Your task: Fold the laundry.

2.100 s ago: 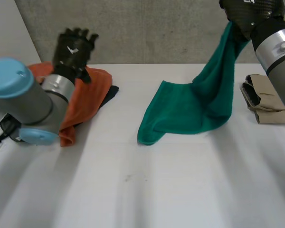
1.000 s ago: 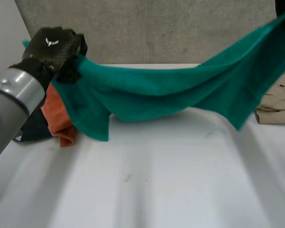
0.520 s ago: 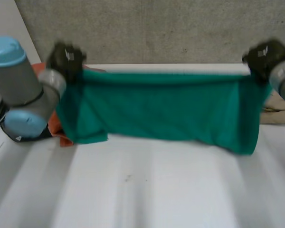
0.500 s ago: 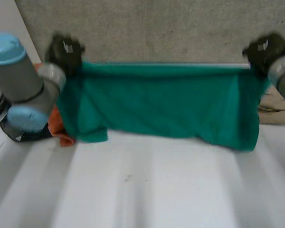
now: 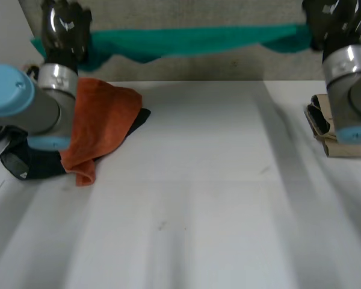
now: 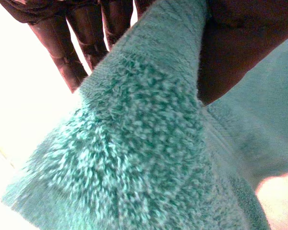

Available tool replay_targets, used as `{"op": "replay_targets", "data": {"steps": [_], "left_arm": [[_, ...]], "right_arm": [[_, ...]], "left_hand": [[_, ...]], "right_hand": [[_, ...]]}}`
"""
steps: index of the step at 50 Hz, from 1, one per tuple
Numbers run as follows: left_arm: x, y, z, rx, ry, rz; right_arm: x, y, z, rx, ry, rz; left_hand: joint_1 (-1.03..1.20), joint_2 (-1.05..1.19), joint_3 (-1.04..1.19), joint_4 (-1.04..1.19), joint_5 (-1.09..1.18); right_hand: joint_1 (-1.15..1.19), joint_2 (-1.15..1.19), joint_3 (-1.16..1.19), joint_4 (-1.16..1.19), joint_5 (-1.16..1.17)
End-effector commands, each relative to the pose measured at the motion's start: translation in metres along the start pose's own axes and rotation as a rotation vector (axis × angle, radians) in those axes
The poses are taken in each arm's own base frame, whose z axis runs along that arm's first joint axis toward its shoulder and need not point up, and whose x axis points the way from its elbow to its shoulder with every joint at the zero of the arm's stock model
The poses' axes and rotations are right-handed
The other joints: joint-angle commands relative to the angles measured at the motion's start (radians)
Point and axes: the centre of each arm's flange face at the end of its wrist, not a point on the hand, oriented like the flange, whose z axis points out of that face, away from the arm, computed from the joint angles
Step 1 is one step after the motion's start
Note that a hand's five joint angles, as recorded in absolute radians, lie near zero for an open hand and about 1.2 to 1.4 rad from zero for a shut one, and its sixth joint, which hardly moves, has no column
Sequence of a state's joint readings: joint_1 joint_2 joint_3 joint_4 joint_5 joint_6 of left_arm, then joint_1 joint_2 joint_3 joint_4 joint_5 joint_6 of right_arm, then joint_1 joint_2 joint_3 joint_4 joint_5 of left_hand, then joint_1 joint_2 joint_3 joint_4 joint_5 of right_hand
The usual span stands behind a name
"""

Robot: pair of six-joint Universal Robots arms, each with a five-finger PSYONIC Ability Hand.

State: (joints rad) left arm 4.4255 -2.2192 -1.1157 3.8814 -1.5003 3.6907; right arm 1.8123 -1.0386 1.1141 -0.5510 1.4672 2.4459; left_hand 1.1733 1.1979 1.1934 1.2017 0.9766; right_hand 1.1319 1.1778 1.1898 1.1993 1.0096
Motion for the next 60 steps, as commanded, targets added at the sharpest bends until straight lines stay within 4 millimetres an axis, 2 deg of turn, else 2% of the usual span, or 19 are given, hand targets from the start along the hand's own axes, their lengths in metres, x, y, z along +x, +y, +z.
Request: {"op": "replay_targets", "data": {"steps": [1,4,5,10,13,17,20,22,26,29,33,37,39,41,42,46,51,55,60], "left_arm": [[0.038,0.041,-0.068,-0.220,0.153,-0.014],[0.046,0.052,-0.089,-0.287,0.192,-0.014],[0.050,0.058,-0.102,-0.330,0.219,-0.014],[0.058,0.067,-0.137,-0.433,0.292,0.008],[0.057,0.064,-0.147,-0.460,0.323,0.044],[0.053,0.062,-0.153,-0.489,0.350,0.088],[0.052,0.064,-0.156,-0.505,0.363,0.106],[0.049,0.067,-0.156,-0.519,0.362,0.113],[0.035,0.068,-0.154,-0.537,0.331,0.128],[0.024,0.052,-0.157,-0.534,0.322,0.126],[0.016,0.025,-0.175,-0.552,0.354,0.120],[0.008,-0.003,-0.206,-0.616,0.424,0.118],[0.005,-0.019,-0.235,-0.701,0.509,0.120],[0.001,-0.026,-0.251,-0.764,0.563,0.124],[-0.001,-0.033,-0.268,-0.837,0.623,0.121],[-0.005,-0.045,-0.293,-0.969,0.743,0.104],[-0.004,-0.045,-0.273,-0.881,0.680,0.107],[0.000,-0.034,-0.241,-0.756,0.577,0.116],[0.015,-0.018,-0.209,-0.649,0.515,0.127]], "right_arm": [[-0.049,0.055,-0.056,-0.263,-0.220,0.032],[-0.061,0.067,-0.081,-0.357,-0.295,0.044],[-0.063,0.068,-0.086,-0.374,-0.311,0.047],[-0.073,0.074,-0.108,-0.438,-0.379,0.057],[-0.076,0.077,-0.117,-0.460,-0.400,0.057],[-0.079,0.080,-0.125,-0.484,-0.416,0.060],[-0.080,0.081,-0.130,-0.493,-0.432,0.063],[-0.081,0.082,-0.133,-0.496,-0.442,0.067],[-0.080,0.083,-0.139,-0.508,-0.464,0.068],[-0.078,0.079,-0.144,-0.524,-0.485,0.068],[-0.061,0.056,-0.158,-0.573,-0.561,0.019],[-0.035,0.046,-0.180,-0.692,-0.666,-0.059],[-0.024,0.043,-0.193,-0.755,-0.734,-0.098],[-0.010,0.038,-0.214,-0.844,-0.846,-0.153],[-0.005,0.037,-0.221,-0.870,-0.879,-0.168],[0.010,0.036,-0.233,-0.910,-0.938,-0.208],[0.005,0.040,-0.223,-0.837,-0.858,-0.201],[0.000,0.043,-0.207,-0.766,-0.758,-0.178],[-0.021,0.075,-0.183,-0.720,-0.671,-0.152]], "left_hand": [[0.223,0.198,0.203,0.195,0.245],[0.223,0.198,0.203,0.195,0.245],[0.223,0.198,0.203,0.195,0.245],[0.188,0.164,0.168,0.160,0.211],[-0.142,-0.167,-0.163,-0.171,-0.120],[-0.202,-0.227,-0.222,-0.231,-0.180],[-0.161,-0.186,-0.182,-0.190,-0.139],[0.189,0.165,0.169,0.161,0.211],[0.223,0.198,0.203,0.195,0.245],[0.223,0.198,0.203,0.195,0.245],[0.223,0.198,0.203,0.195,0.245],[0.223,0.198,0.203,0.195,0.245],[0.223,0.198,0.203,0.195,0.245],[0.223,0.198,0.203,0.195,0.245],[0.223,0.198,0.203,0.195,0.245],[0.223,0.198,0.203,0.195,0.245],[0.223,0.198,0.203,0.195,0.245],[0.223,0.198,0.203,0.195,0.245],[0.223,0.198,0.203,0.195,0.245]], "right_hand": [[0.264,0.218,0.206,0.197,0.212],[0.264,0.218,0.206,0.197,0.212],[0.264,0.218,0.206,0.197,0.212],[0.264,0.218,0.206,0.197,0.212],[0.264,0.218,0.206,0.197,0.212],[0.264,0.218,0.206,0.197,0.212],[0.264,0.218,0.206,0.197,0.212],[0.264,0.218,0.206,0.197,0.212],[0.264,0.218,0.206,0.197,0.212],[0.264,0.218,0.206,0.197,0.212],[0.264,0.218,0.206,0.197,0.212],[0.264,0.218,0.206,0.197,0.212],[0.264,0.218,0.206,0.197,0.212],[0.264,0.218,0.206,0.197,0.212],[0.264,0.218,0.206,0.197,0.212],[0.264,0.218,0.206,0.197,0.212],[0.264,0.218,0.206,0.197,0.212],[0.264,0.218,0.206,0.197,0.212],[0.264,0.218,0.206,0.197,0.212]]}}
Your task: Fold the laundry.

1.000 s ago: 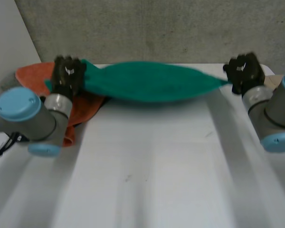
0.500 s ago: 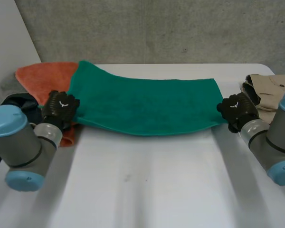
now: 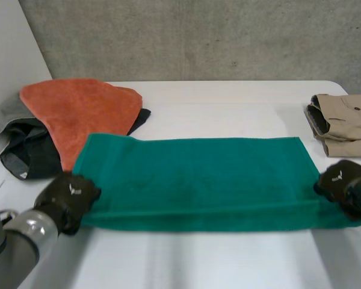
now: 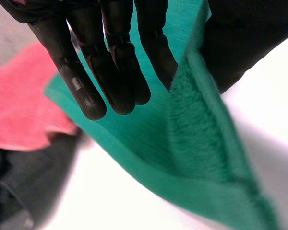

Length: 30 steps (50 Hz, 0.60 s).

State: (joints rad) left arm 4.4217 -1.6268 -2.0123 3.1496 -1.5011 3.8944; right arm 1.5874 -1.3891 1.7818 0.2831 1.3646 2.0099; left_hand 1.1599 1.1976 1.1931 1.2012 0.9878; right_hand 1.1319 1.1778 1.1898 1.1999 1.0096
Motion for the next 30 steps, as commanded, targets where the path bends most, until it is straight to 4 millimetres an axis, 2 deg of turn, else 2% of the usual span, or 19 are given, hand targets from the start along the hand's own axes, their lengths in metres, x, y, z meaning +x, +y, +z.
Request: {"op": "replay_targets", "data": {"steps": [1,4,5,7,8,11,14,17,23,24,25,26,27,28,30], "left_arm": [[-0.017,-0.029,0.058,0.196,-0.145,0.022],[-0.021,-0.033,0.077,0.224,-0.169,0.031],[-0.023,-0.036,0.092,0.235,-0.184,0.037],[-0.024,-0.039,0.105,0.246,-0.193,0.039],[-0.025,-0.040,0.117,0.248,-0.198,0.040],[-0.029,-0.041,0.136,0.241,-0.221,0.037],[-0.038,-0.045,0.160,0.238,-0.276,0.032],[-0.043,-0.048,0.173,0.242,-0.309,0.029],[-0.049,-0.053,0.204,0.269,-0.347,0.028],[-0.048,-0.053,0.206,0.269,-0.345,0.029],[-0.043,-0.056,0.208,0.276,-0.335,0.032],[-0.040,-0.057,0.209,0.280,-0.331,0.035],[-0.037,-0.058,0.209,0.282,-0.325,0.037],[-0.036,-0.061,0.209,0.289,-0.323,0.038],[-0.036,-0.065,0.207,0.298,-0.329,0.039]], "right_arm": [[0.010,-0.010,0.053,0.108,0.132,0.046],[0.013,-0.027,0.067,0.179,0.180,0.014],[0.016,-0.032,0.071,0.192,0.200,0.004],[0.018,-0.035,0.082,0.206,0.224,-0.003],[0.022,-0.038,0.093,0.219,0.256,-0.011],[0.033,-0.043,0.115,0.244,0.319,-0.023],[0.034,-0.050,0.137,0.275,0.335,-0.039],[0.037,-0.054,0.158,0.290,0.352,-0.051],[0.044,-0.058,0.187,0.325,0.396,-0.047],[0.045,-0.059,0.190,0.332,0.408,-0.049],[0.047,-0.060,0.196,0.341,0.435,-0.053],[0.047,-0.061,0.199,0.349,0.446,-0.054],[0.047,-0.064,0.201,0.360,0.457,-0.054],[0.050,-0.069,0.201,0.381,0.490,-0.055],[0.057,-0.075,0.198,0.403,0.531,-0.045]], "left_hand": [[0.236,0.199,0.203,0.195,0.234],[0.236,0.199,0.203,0.195,0.234],[0.236,0.199,0.203,0.195,0.234],[0.236,0.199,0.203,0.195,0.234],[0.236,0.199,0.203,0.195,0.234],[0.236,0.199,0.203,0.195,0.234],[0.236,0.199,0.203,0.195,0.234],[0.236,0.199,0.203,0.195,0.234],[0.236,0.199,0.203,0.195,0.234],[0.236,0.199,0.203,0.195,0.234],[-0.417,-0.455,-0.450,-0.458,-0.420],[-0.848,-0.886,-0.881,-0.889,-0.851],[-0.985,-1.023,-1.019,-1.027,-0.988],[-0.924,-0.962,-0.957,-0.966,-0.927],[-0.985,-1.023,-1.019,-1.027,-0.988]], "right_hand": [[0.264,0.218,0.206,0.196,0.212],[0.264,0.218,0.206,0.196,0.212],[0.264,0.218,0.206,0.196,0.212],[0.264,0.218,0.206,0.196,0.212],[0.264,0.218,0.206,0.196,0.212],[0.264,0.218,0.206,0.196,0.212],[0.264,0.218,0.206,0.196,0.212],[0.264,0.218,0.206,0.196,0.212],[0.264,0.218,0.206,0.196,0.212],[0.114,0.068,0.056,0.046,0.062],[-0.957,-1.003,-1.015,-1.025,-1.010],[-0.957,-1.003,-1.015,-1.025,-1.010],[-0.957,-1.003,-1.015,-1.025,-1.010],[-0.957,-1.003,-1.015,-1.025,-1.010],[-0.957,-1.003,-1.015,-1.025,-1.010]]}}
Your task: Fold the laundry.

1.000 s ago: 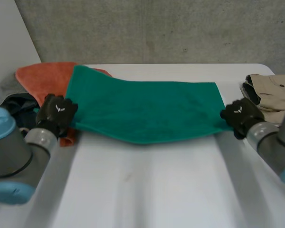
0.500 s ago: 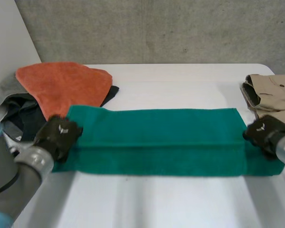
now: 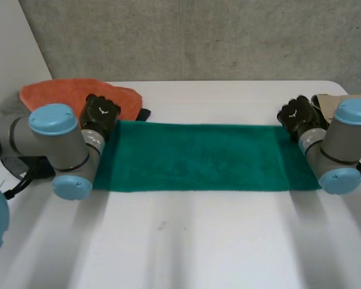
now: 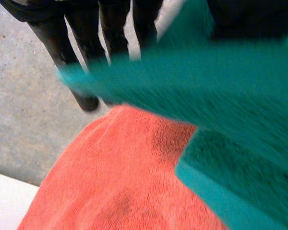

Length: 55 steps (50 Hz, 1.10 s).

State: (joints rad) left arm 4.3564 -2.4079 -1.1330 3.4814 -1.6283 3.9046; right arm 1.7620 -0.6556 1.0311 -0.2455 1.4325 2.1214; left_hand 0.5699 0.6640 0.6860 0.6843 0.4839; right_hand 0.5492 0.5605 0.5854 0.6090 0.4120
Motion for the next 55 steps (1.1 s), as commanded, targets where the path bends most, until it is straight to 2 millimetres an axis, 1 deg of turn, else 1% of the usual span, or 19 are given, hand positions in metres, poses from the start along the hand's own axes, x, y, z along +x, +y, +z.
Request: {"op": "replay_targets", "data": {"steps": [1,5,6,7,9,11,13,14,17,18,22,27,38,40,41,49,52,53,55], "left_arm": [[0.009,-0.011,0.002,0.031,0.009,0.002],[0.004,-0.019,-0.003,0.036,0.000,-0.004],[0.000,-0.023,-0.004,0.039,-0.009,-0.004],[-0.008,-0.032,-0.009,0.044,-0.028,-0.009],[-0.016,-0.037,-0.017,0.036,-0.040,-0.013],[-0.022,-0.041,-0.028,0.025,-0.038,-0.016],[-0.026,-0.044,-0.036,0.024,-0.037,-0.021],[-0.028,-0.046,-0.040,0.024,-0.037,-0.026],[-0.031,-0.046,-0.057,0.013,-0.019,-0.056],[-0.032,-0.046,-0.061,0.011,-0.015,-0.066],[-0.027,-0.043,-0.077,0.000,0.021,-0.125],[-0.017,-0.039,-0.086,0.004,0.087,-0.183],[-0.011,-0.035,-0.086,-0.003,0.106,-0.185],[-0.011,-0.035,-0.086,-0.003,0.106,-0.187],[-0.011,-0.035,-0.086,-0.001,0.105,-0.187],[-0.016,-0.039,-0.088,0.006,0.092,-0.188],[-0.020,-0.042,-0.090,0.012,0.085,-0.187],[-0.020,-0.043,-0.091,0.015,0.086,-0.187],[-0.022,-0.044,-0.094,0.020,0.085,-0.187]], "right_arm": [[0.012,-0.014,0.016,0.074,0.135,0.014],[0.044,-0.025,0.008,0.082,0.201,0.145],[0.055,-0.032,-0.001,0.085,0.197,0.208],[0.061,-0.037,-0.008,0.087,0.190,0.237],[0.071,-0.044,-0.022,0.081,0.164,0.287],[0.080,-0.043,-0.043,0.045,0.097,0.360],[0.082,-0.035,-0.054,0.008,0.046,0.405],[0.080,-0.027,-0.065,-0.034,-0.015,0.449],[0.068,-0.014,-0.081,-0.114,-0.119,0.513],[0.060,-0.005,-0.089,-0.173,-0.181,0.547],[0.046,0.017,-0.106,-0.286,-0.273,0.612],[0.041,0.033,-0.109,-0.307,-0.281,0.625],[0.024,0.053,-0.094,-0.287,-0.248,0.610],[0.020,0.055,-0.092,-0.289,-0.252,0.611],[0.019,0.058,-0.090,-0.289,-0.248,0.613],[0.017,0.065,-0.095,-0.304,-0.234,0.614],[0.030,0.072,-0.097,-0.313,-0.196,0.616],[0.045,0.075,-0.098,-0.308,-0.152,0.595],[0.060,0.081,-0.100,-0.315,-0.111,0.560]], "left_hand": [[-0.395,-0.489,-0.511,-0.510,-0.484],[-0.395,-0.489,-0.511,-0.510,-0.484],[-0.395,-0.489,-0.511,-0.510,-0.484],[-0.395,-0.489,-0.511,-0.510,-0.484],[-0.395,-0.489,-0.511,-0.510,-0.484],[-0.395,-0.489,-0.511,-0.510,-0.484],[-0.395,-0.489,-0.511,-0.510,-0.484],[-0.395,-0.489,-0.511,-0.510,-0.484],[-0.395,-0.489,-0.511,-0.510,-0.484],[-0.395,-0.489,-0.511,-0.510,-0.484],[-0.395,-0.489,-0.511,-0.510,-0.484],[-0.395,-0.489,-0.511,-0.510,-0.484],[-0.395,-0.489,-0.511,-0.510,-0.484],[-0.395,-0.489,-0.511,-0.510,-0.484],[-0.395,-0.489,-0.511,-0.510,-0.484],[-0.395,-0.489,-0.511,-0.510,-0.484],[-0.395,-0.489,-0.511,-0.510,-0.484],[-0.395,-0.489,-0.511,-0.510,-0.484],[-0.395,-0.489,-0.511,-0.510,-0.484]], "right_hand": [[-0.375,-0.386,-0.411,-0.434,-0.412],[-0.375,-0.386,-0.411,-0.434,-0.412],[-0.375,-0.386,-0.411,-0.434,-0.412],[-0.375,-0.386,-0.411,-0.434,-0.412],[-0.375,-0.386,-0.411,-0.434,-0.412],[-0.375,-0.386,-0.411,-0.434,-0.412],[-0.375,-0.386,-0.411,-0.434,-0.412],[-0.375,-0.386,-0.411,-0.434,-0.412],[-0.368,-0.379,-0.404,-0.427,-0.405],[-0.271,-0.283,-0.308,-0.331,-0.309],[-0.104,-0.115,-0.140,-0.164,-0.141],[-0.006,-0.018,-0.043,-0.066,-0.044],[0.026,0.015,-0.010,-0.034,-0.011],[0.265,0.254,0.229,0.205,0.228],[0.841,0.830,0.805,0.781,0.804],[0.847,0.836,0.811,0.787,0.810],[0.847,0.836,0.811,0.787,0.810],[0.847,0.836,0.811,0.787,0.810],[0.847,0.836,0.811,0.787,0.810]]}}
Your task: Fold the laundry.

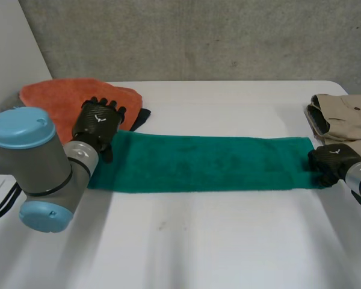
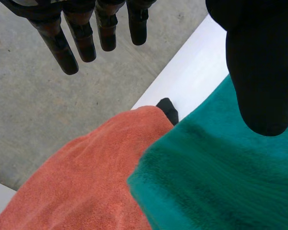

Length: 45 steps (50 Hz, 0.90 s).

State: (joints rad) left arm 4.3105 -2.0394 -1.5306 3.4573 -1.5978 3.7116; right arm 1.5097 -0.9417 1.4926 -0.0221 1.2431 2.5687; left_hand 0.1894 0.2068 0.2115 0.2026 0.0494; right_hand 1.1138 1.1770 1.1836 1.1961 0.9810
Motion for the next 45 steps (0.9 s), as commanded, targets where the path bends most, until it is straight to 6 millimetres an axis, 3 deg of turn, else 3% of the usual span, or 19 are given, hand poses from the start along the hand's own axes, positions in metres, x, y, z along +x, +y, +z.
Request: {"op": "replay_targets", "data": {"steps": [1,9,12,13,14,20,21,24,25,28,29,33,36,38,39,40,42,43,45], "left_arm": [[-0.005,-0.007,-0.007,0.015,-0.007,-0.001],[-0.009,-0.013,-0.017,0.023,-0.010,-0.002],[-0.013,-0.015,-0.017,0.030,-0.020,-0.002],[-0.013,-0.016,-0.017,0.033,-0.021,-0.002],[-0.014,-0.018,-0.018,0.037,-0.026,-0.004],[-0.018,-0.024,-0.023,0.050,-0.034,-0.015],[-0.018,-0.024,-0.023,0.053,-0.036,-0.018],[-0.018,-0.025,-0.027,0.054,-0.034,-0.026],[-0.018,-0.025,-0.027,0.052,-0.033,-0.027],[-0.016,-0.022,-0.030,0.044,-0.026,-0.027],[-0.016,-0.022,-0.030,0.041,-0.025,-0.027],[-0.013,-0.018,-0.032,0.032,-0.017,-0.026],[-0.010,-0.015,-0.033,0.022,-0.009,-0.026],[-0.009,-0.014,-0.034,0.020,-0.006,-0.026],[-0.009,-0.013,-0.034,0.018,-0.005,-0.026],[-0.009,-0.013,-0.034,0.018,-0.005,-0.026],[-0.008,-0.012,-0.034,0.017,-0.004,-0.026],[-0.008,-0.012,-0.034,0.017,-0.004,-0.026],[-0.009,-0.013,-0.034,0.021,-0.005,-0.026]], "right_arm": [[0.046,-0.008,-0.017,0.017,0.139,-0.059],[0.098,-0.005,-0.029,-0.120,0.377,-0.380],[0.095,-0.024,-0.029,-0.075,0.425,-0.445],[0.087,-0.033,-0.029,-0.038,0.418,-0.457],[0.061,-0.056,-0.028,0.054,0.385,-0.491],[-0.029,-0.110,-0.038,0.357,0.241,-0.586],[-0.064,-0.123,-0.044,0.462,0.178,-0.624],[-0.121,-0.140,-0.061,0.624,0.063,-0.676],[-0.151,-0.144,-0.071,0.695,-0.008,-0.697],[-0.199,-0.137,-0.078,0.771,-0.138,-0.726],[-0.226,-0.125,-0.079,0.790,-0.228,-0.747],[-0.279,-0.098,-0.082,0.800,-0.402,-0.777],[-0.302,-0.079,-0.082,0.769,-0.483,-0.787],[-0.305,-0.074,-0.082,0.746,-0.497,-0.787],[-0.304,-0.075,-0.081,0.739,-0.494,-0.782],[-0.301,-0.078,-0.081,0.727,-0.483,-0.765],[-0.296,-0.082,-0.082,0.711,-0.457,-0.730],[-0.295,-0.085,-0.084,0.702,-0.448,-0.701],[-0.279,-0.101,-0.089,0.678,-0.399,-0.578]], "left_hand": [[-0.015,-0.032,-0.037,-0.028,-0.049],[-0.015,-0.032,-0.037,-0.028,-0.049],[-0.015,-0.032,-0.037,-0.028,-0.049],[-0.015,-0.032,-0.037,-0.028,-0.049],[-0.015,-0.032,-0.037,-0.028,-0.049],[-0.015,-0.032,-0.037,-0.028,-0.049],[-0.015,-0.032,-0.037,-0.028,-0.049],[-0.015,-0.032,-0.037,-0.028,-0.049],[-0.015,-0.032,-0.037,-0.028,-0.049],[-0.015,-0.032,-0.037,-0.028,-0.049],[-0.015,-0.032,-0.037,-0.028,-0.049],[-0.015,-0.032,-0.037,-0.028,-0.049],[-0.015,-0.032,-0.037,-0.028,-0.049],[-0.015,-0.032,-0.037,-0.028,-0.049],[-0.015,-0.032,-0.037,-0.028,-0.049],[-0.015,-0.032,-0.037,-0.028,-0.049],[-0.015,-0.032,-0.037,-0.028,-0.049],[-0.015,-0.032,-0.037,-0.028,-0.049],[-0.015,-0.032,-0.037,-0.028,-0.049]], "right_hand": [[0.282,0.219,0.213,0.200,0.241],[0.282,0.219,0.213,0.200,0.241],[0.282,0.219,0.213,0.200,0.241],[0.282,0.219,0.213,0.200,0.241],[0.282,0.219,0.213,0.200,0.241],[0.282,0.219,0.213,0.200,0.241],[0.282,0.219,0.213,0.200,0.241],[0.282,0.219,0.213,0.200,0.241],[0.282,0.219,0.213,0.200,0.241],[0.282,0.219,0.213,0.200,0.241],[0.282,0.219,0.213,0.200,0.241],[0.282,0.219,0.213,0.200,0.241],[0.282,0.219,0.213,0.200,0.241],[0.282,0.219,0.213,0.200,0.241],[0.129,0.066,0.060,0.047,0.088],[-0.320,-0.383,-0.389,-0.402,-0.361],[-0.769,-0.832,-0.838,-0.851,-0.810],[-0.925,-0.988,-0.994,-1.007,-0.966],[-0.939,-1.002,-1.009,-1.022,-0.981]]}}
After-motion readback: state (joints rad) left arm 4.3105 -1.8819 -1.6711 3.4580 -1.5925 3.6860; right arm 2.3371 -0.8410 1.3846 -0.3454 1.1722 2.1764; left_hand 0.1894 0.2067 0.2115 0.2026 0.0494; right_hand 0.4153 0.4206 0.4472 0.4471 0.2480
